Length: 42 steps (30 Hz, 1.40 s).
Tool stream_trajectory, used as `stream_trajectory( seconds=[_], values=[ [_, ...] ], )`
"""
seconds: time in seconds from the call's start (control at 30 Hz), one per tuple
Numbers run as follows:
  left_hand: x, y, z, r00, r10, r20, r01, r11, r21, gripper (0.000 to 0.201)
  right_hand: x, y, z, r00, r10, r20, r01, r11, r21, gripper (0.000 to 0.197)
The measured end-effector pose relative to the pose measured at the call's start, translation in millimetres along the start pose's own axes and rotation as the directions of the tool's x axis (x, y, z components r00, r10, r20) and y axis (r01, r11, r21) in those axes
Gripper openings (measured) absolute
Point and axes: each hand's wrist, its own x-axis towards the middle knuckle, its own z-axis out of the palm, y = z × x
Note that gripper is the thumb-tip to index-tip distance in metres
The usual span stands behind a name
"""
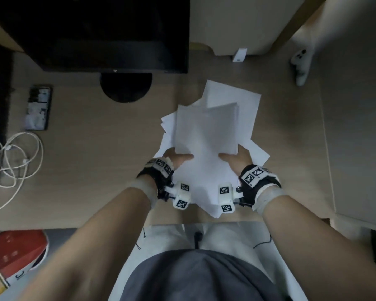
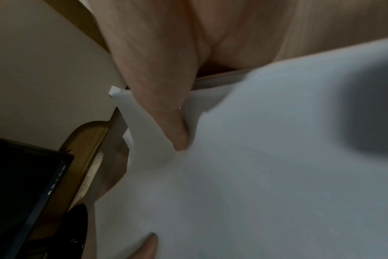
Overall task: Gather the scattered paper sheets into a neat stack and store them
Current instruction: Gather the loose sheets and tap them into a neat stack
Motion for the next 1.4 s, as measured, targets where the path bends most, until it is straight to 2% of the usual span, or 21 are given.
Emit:
stream_trajectory(
  seconds=[0.1,0.3,0.37,0.43,0.5,0.57,0.67,0.7,0.77,0.8,0.83,0.93,1.0,1.1,1.17,1.33,1.4],
  values=[
    [-3.1,-16.5,-3.2,0.999,0.027,-0.024,-0.028,1.0,-0.012,0.043,-11.2,-1.4,11.4,0.999,0.008,0.042,-0.006,0.999,-0.049,0.033],
    [-4.0,15.7,0.4,0.991,0.101,-0.092,-0.101,0.995,0.009,0.047,1.1,-5.9,-0.2,0.997,0.054,-0.049,-0.052,0.998,0.044,0.038],
    [-1.1,37.0,6.4,0.98,0.121,-0.158,-0.113,0.992,0.061,0.056,16.4,-9.8,-12.7,0.996,0.066,-0.052,-0.065,0.998,0.023,0.04],
    [4.9,55.2,12.3,0.97,0.114,-0.213,-0.07,0.977,0.202,0.065,35.8,-12.7,-25.6,0.995,0.086,-0.057,-0.088,0.996,-0.031,0.042],
    [11.7,70.7,20.4,0.976,0.056,-0.212,0.001,0.967,0.257,0.066,53.1,-16.3,-39.8,0.992,0.102,-0.07,-0.11,0.987,-0.119,0.044],
    [20.4,82.9,28.8,0.982,0.032,-0.189,0.01,0.976,0.216,0.067,68.9,-18.6,-51.9,0.985,0.151,-0.079,-0.164,0.969,-0.185,0.055],
    [27.5,93.7,40.0,0.979,0.031,-0.203,0.018,0.971,0.239,0.055,80.6,-23.3,-60.8,0.952,0.293,-0.089,-0.303,0.943,-0.141,0.088],
    [30.6,93.2,42.4,0.98,0.011,-0.2,0.039,0.968,0.249,0.057,81.5,-24.2,-61.5,0.942,0.327,-0.079,-0.334,0.934,-0.123,0.096],
    [39.8,89.7,45.7,0.977,-0.024,-0.214,0.076,0.968,0.238,0.08,86.4,-22.5,-60.6,0.933,0.357,-0.05,-0.36,0.931,-0.066,0.103],
    [44.7,88.0,46.6,0.976,-0.045,-0.212,0.091,0.972,0.217,0.086,90.6,-23.2,-59.4,0.929,0.368,-0.036,-0.369,0.928,-0.042,0.101],
    [46.7,88.9,47.7,0.978,-0.06,-0.199,0.094,0.981,0.167,0.082,93.7,-23.8,-58.8,0.928,0.371,-0.024,-0.372,0.928,-0.036,0.098],
    [34.1,105.8,56.5,0.977,-0.053,-0.205,0.06,0.998,0.031,0.054,99.8,-24.7,-60.8,0.902,0.428,0.051,-0.424,0.902,-0.076,0.099],
    [31.4,110.3,61.9,0.975,-0.032,-0.22,0.032,0.999,-0.004,0.052,103.2,-24.1,-65.0,0.921,0.388,0.035,-0.386,0.921,-0.06,0.095],
    [24.9,116.4,64.3,0.966,-0.019,-0.258,-0.003,0.996,-0.084,0.044,103.4,-27.4,-73.7,0.95,0.311,-0.03,-0.311,0.95,-0.021,0.076],
    [19.2,117.0,63.0,0.96,-0.014,-0.279,-0.024,0.991,-0.134,0.04,102.2,-29.0,-78.8,0.954,0.298,-0.028,-0.298,0.954,0.014,0.07],
    [4.1,100.8,61.7,0.96,-0.048,-0.276,-0.022,0.97,-0.243,0.038,95.5,-24.8,-85.9,0.974,0.22,0.049,-0.222,0.974,0.039,0.052],
    [1.5,81.5,59.9,0.954,-0.084,-0.287,-0.015,0.945,-0.328,0.042,87.5,-23.9,-83.7,0.98,0.185,0.071,-0.19,0.98,0.066,0.055]
  ],
)
